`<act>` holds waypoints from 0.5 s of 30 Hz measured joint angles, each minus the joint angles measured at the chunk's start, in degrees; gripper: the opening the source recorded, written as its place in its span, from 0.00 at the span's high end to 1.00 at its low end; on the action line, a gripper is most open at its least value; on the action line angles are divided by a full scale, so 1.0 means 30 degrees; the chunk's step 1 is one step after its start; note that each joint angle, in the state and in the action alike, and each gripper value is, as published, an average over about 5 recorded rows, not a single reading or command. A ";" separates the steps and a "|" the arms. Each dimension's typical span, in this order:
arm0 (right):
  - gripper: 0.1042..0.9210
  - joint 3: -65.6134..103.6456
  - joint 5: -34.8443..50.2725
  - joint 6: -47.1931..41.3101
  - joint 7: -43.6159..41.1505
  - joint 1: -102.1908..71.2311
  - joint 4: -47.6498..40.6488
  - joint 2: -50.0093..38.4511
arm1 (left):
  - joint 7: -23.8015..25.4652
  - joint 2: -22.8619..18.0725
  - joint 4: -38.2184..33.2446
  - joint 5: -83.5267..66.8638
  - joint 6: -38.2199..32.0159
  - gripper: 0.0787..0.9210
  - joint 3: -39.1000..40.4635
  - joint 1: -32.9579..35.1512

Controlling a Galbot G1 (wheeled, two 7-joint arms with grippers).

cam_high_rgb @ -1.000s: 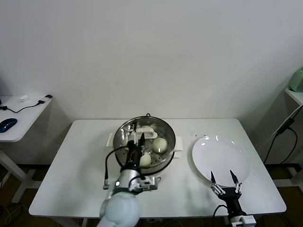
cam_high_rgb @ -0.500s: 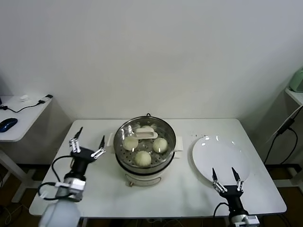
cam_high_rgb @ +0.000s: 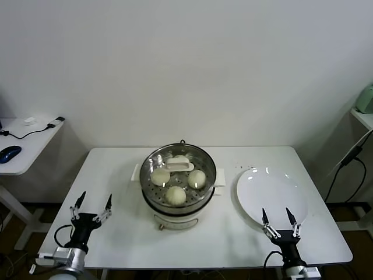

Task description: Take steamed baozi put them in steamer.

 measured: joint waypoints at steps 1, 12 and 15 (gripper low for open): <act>0.12 0.0004 0.0028 0.0010 -0.0002 -0.0018 -0.0011 -0.0009 | 0.0022 -0.0020 0.0129 -0.0167 -0.0143 0.12 0.0044 0.0089; 0.12 -0.0025 0.0090 0.0156 -0.0018 -0.0194 -0.0078 0.0058 | 0.0149 -0.0263 0.0746 -0.0874 -0.1187 0.12 0.0737 0.0868; 0.12 -0.0033 0.0092 0.0184 -0.0018 -0.0206 -0.0089 0.0081 | 0.0184 -0.0291 0.0781 -0.0924 -0.1290 0.12 0.0851 0.0956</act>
